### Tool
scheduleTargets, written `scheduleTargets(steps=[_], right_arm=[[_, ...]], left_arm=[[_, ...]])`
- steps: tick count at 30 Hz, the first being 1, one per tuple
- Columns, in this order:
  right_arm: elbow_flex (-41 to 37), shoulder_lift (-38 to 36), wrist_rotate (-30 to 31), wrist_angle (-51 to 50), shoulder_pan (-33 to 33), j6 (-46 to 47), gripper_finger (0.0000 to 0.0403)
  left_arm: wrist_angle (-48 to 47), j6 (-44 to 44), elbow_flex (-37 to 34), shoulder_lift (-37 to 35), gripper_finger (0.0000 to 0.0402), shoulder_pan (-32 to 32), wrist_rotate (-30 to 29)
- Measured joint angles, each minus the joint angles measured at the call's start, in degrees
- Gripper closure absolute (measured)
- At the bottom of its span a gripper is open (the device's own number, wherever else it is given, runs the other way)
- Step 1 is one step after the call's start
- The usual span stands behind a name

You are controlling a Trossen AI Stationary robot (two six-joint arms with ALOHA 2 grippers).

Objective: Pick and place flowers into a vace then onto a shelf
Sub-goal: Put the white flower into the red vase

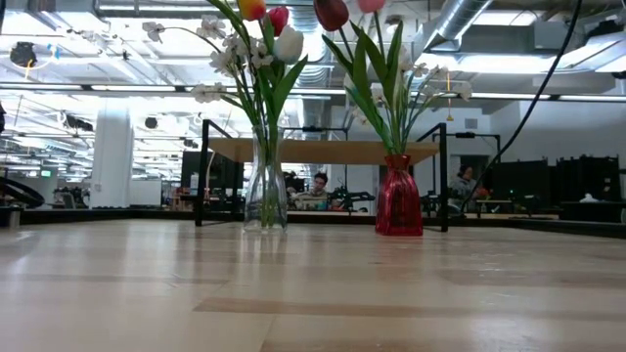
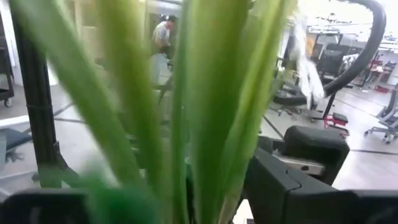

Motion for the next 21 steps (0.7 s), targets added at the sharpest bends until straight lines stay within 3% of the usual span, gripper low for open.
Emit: scheduleTargets(steps=[3,8,15,21], right_arm=[[0.0,0.0,0.0,-1.4,0.0,0.0,0.0315],[0.0,0.0,1.9,-3.3,0.0,-0.5,0.0392],[0.0,0.0,4.3,-2.3,0.6,-2.1,0.04],[-0.1,0.0,4.8,-1.1,0.8,-3.6,0.0401]], left_arm=[[0.7,-0.1,0.0,0.1,0.0401,0.0,0.1],[2.3,-0.1,0.0,0.1,0.0401,0.0,0.4],[2.2,-1.3,0.0,0.1,0.0385,0.1,3.3],[1.7,-2.6,0.1,0.0,0.0337,0.0,3.7]])
